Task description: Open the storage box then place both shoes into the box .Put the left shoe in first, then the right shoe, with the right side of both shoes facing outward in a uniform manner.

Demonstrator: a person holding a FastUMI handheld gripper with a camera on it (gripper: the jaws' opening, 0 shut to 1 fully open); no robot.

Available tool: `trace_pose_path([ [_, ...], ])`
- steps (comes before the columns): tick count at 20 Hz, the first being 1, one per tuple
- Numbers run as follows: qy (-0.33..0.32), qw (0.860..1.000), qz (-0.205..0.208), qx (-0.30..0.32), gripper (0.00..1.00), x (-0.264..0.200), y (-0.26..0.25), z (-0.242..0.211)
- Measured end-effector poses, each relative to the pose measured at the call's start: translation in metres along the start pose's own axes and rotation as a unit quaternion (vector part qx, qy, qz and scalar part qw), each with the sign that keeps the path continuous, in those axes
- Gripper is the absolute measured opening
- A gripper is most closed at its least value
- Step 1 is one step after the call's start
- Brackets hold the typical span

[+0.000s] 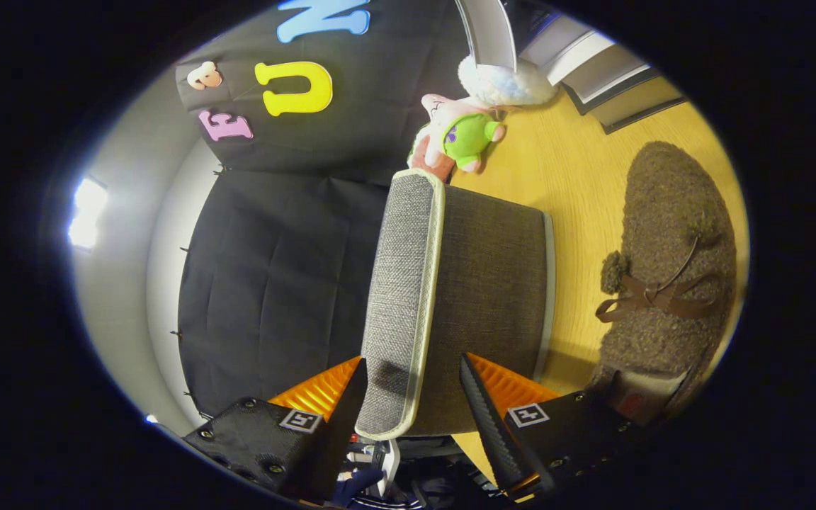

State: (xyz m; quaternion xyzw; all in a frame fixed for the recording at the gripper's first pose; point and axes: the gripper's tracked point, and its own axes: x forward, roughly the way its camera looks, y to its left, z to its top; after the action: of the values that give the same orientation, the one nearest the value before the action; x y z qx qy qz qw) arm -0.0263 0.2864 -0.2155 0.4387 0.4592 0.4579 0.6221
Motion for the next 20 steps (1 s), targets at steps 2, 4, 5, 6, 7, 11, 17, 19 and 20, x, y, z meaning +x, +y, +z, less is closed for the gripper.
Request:
trace_pose_path([
  [2, 0.002, 1.000, 0.011, -0.004, 0.80, 0.003, 0.006, 0.002],
  [4, 0.017, 0.999, 0.029, 0.005, 0.47, -0.001, 0.013, -0.005],
  [5, 0.017, 1.000, 0.010, -0.005, 0.46, 0.002, 0.007, -0.010],
  [6, 0.016, 1.000, 0.020, 0.001, 0.33, -0.003, 0.010, -0.002],
  [7, 0.018, 0.999, 0.036, 0.010, 0.19, 0.000, 0.016, -0.003],
  [11, -0.005, 1.000, 0.019, 0.015, 0.01, -0.010, 0.022, 0.008],
  [17, -0.001, 1.000, -0.010, 0.007, 0.00, -0.009, 0.058, 0.011],
  [19, 0.000, 1.000, -0.019, 0.002, 0.01, -0.006, 0.074, 0.014],
  [20, -0.004, 1.000, -0.015, -0.006, 0.01, -0.005, 0.088, 0.017],
])
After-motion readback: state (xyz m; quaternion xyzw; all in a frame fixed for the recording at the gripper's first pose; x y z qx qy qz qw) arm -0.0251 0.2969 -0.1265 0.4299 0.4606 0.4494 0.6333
